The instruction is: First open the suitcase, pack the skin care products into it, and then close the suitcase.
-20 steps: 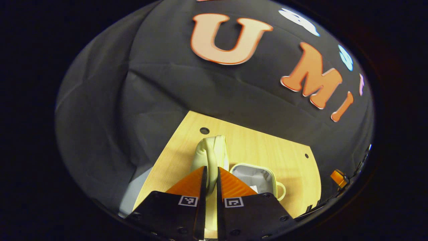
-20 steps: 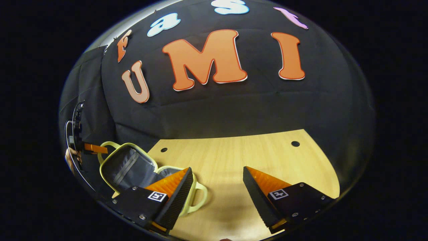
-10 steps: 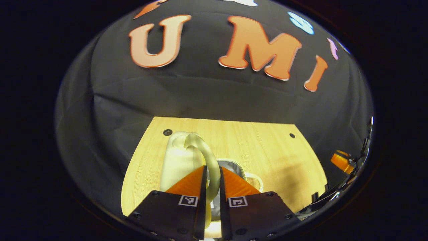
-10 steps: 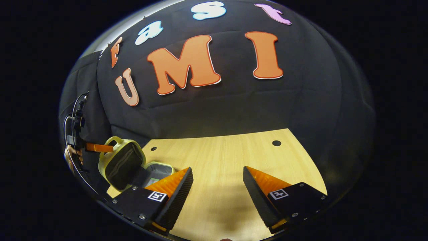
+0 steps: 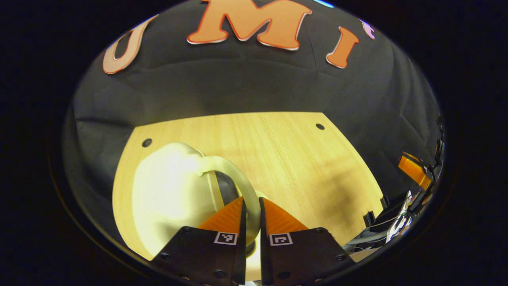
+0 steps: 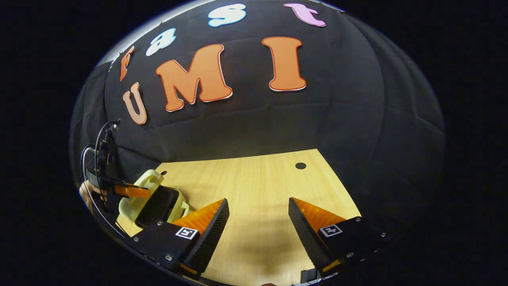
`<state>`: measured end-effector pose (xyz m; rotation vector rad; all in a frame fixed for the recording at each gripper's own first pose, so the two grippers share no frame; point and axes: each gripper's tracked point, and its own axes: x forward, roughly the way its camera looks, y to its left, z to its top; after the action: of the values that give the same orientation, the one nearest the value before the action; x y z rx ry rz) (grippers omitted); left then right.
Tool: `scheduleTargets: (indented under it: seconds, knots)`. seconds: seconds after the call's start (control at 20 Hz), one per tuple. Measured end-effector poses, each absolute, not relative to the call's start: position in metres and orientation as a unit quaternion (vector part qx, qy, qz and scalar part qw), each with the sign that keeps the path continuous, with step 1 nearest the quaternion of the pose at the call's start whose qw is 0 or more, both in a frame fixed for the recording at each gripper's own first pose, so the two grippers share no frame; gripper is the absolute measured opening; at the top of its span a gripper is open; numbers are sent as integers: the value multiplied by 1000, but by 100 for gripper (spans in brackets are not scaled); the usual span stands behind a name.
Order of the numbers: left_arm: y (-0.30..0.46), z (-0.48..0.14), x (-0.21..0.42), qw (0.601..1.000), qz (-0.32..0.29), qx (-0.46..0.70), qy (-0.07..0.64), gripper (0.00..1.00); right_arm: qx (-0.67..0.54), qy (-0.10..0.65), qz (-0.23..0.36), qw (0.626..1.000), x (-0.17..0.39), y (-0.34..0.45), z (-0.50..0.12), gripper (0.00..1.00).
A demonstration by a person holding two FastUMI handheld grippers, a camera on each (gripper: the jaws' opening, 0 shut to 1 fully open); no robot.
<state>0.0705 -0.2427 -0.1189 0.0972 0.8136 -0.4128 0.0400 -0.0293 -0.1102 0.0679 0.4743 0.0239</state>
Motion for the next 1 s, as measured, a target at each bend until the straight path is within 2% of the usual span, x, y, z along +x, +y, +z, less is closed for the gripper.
scheduleTargets:
  seconds: [0.6,0.8,0.9,1.0]
  knots:
    - [-271,-227,53,859,-205,104,458,16,34,268,5,963,42,-46,-133,96]
    - [-278,-234,49,861,-182,92,466,22,38,269,5,962,42,-44,-131,96]
    - [-294,-228,44,864,-186,77,461,27,38,266,2,963,41,-46,-131,96]
    - [-313,-213,41,872,-191,77,443,54,40,267,-6,963,36,-49,-132,96]
